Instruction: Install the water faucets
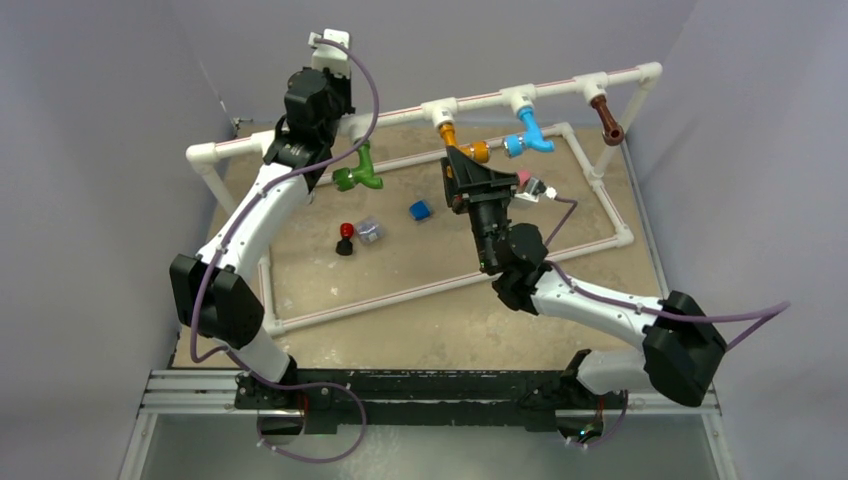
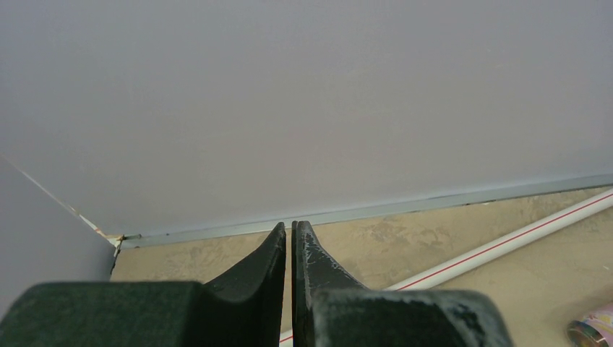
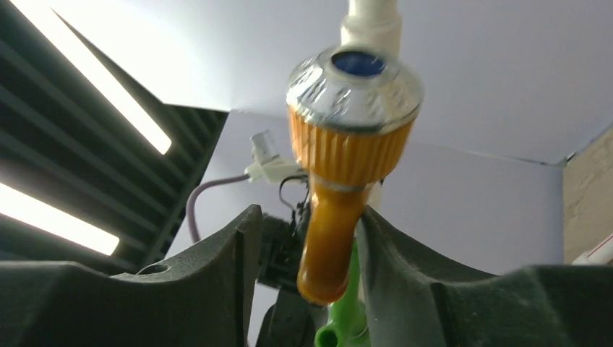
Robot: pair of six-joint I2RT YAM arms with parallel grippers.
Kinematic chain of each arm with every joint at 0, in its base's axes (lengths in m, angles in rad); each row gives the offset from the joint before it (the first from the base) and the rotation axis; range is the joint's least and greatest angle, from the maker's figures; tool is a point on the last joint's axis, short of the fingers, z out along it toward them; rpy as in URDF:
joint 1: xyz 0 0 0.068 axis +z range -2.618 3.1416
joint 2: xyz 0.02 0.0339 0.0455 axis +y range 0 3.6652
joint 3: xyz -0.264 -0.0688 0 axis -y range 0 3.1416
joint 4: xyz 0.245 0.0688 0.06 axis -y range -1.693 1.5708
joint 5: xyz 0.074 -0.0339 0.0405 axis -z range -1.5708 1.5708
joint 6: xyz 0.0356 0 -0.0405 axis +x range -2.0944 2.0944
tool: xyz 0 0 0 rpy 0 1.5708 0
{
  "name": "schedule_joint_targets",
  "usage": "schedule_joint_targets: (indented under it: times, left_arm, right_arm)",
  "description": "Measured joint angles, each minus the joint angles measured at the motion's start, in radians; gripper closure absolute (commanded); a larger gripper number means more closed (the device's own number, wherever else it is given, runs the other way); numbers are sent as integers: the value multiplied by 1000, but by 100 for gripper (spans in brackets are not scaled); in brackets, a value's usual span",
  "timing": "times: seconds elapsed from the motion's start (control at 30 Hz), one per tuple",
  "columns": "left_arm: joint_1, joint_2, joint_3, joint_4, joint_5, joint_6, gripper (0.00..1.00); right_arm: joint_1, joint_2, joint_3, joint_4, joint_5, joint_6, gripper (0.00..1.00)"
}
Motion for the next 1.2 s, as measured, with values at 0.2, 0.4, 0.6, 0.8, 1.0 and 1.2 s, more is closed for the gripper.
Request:
schedule_joint_targets:
  times: [0.2, 0.4, 0.6, 0.8, 1.0, 1.2]
  left_arm:
    - [0, 0, 0, 0, 0, 0, 95]
    - [0, 0, 0, 0, 0, 1, 95]
    - [0, 0, 0, 0, 0, 1, 95]
    - [0, 0, 0, 0, 0, 1, 94]
    - [0, 0, 0, 0, 0, 2, 94]
    - [0, 0, -1, 3, -1, 3, 94]
  right_arm:
    - [16, -63, -8, -32, -51, -30, 31]
    - [16, -122, -8, -123, -78, -87, 25]
    - [16, -205, -7, -262, -103, -203, 24]
    - [16, -303, -3, -412, -88, -389, 23]
    - [16, -383, 2, -478, -49, -706, 21]
    - [16, -390, 46, -509, -64, -1102, 20]
